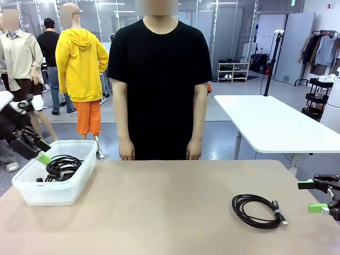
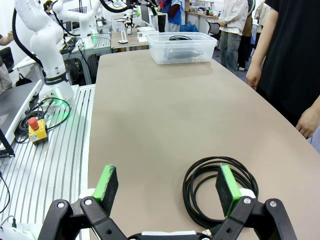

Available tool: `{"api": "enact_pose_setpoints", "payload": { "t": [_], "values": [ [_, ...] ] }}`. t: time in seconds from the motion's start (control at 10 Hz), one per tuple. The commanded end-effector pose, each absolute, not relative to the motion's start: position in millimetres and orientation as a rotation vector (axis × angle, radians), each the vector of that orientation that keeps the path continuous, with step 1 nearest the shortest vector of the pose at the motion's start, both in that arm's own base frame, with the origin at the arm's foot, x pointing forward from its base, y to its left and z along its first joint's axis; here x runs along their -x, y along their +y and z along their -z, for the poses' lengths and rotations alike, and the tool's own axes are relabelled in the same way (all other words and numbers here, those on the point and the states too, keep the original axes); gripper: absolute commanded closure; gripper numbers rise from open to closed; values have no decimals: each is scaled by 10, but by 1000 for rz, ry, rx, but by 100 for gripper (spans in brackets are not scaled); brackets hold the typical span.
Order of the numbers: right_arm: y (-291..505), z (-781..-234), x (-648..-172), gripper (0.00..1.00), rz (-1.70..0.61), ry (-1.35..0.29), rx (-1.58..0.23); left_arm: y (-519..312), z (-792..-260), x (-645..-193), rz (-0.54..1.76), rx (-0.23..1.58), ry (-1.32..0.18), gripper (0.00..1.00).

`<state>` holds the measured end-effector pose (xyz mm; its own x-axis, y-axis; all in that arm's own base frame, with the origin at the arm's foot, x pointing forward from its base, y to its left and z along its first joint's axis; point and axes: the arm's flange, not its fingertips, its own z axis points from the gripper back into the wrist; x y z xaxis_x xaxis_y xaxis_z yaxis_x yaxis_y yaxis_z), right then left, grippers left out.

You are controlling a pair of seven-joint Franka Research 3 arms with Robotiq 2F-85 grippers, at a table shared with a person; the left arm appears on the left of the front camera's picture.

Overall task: Organize and store the cables.
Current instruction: Place the USB Extension Cable into the Organizing box.

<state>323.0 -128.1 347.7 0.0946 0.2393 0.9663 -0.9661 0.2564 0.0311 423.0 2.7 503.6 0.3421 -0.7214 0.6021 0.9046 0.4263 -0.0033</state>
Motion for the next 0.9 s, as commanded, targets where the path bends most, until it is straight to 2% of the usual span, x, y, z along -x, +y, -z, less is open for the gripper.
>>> {"api": "enact_pose_setpoints", "payload": {
  "t": [0.0,0.3,0.4,0.5,0.8],
  "values": [
    [-1277,-3508,-3242,0,-1079,-1100,-874,159,-4913,-3813,1170,413,-704,0],
    [-1277,-3508,-3242,0,-1079,-1100,-874,78,-4823,-3652,1195,359,-786,0],
    [-1277,-3508,-3242,0,-1079,-1100,-874,48,-4804,-3668,1268,374,-776,0],
    [-1277,-3508,-3242,0,-1079,-1100,-874,161,-4876,-3610,1194,386,-734,0],
    [-1285,-3478,-3229,0,-1086,-1089,-872,161,-4876,-3610,1194,386,-734,0]
  ]
}}
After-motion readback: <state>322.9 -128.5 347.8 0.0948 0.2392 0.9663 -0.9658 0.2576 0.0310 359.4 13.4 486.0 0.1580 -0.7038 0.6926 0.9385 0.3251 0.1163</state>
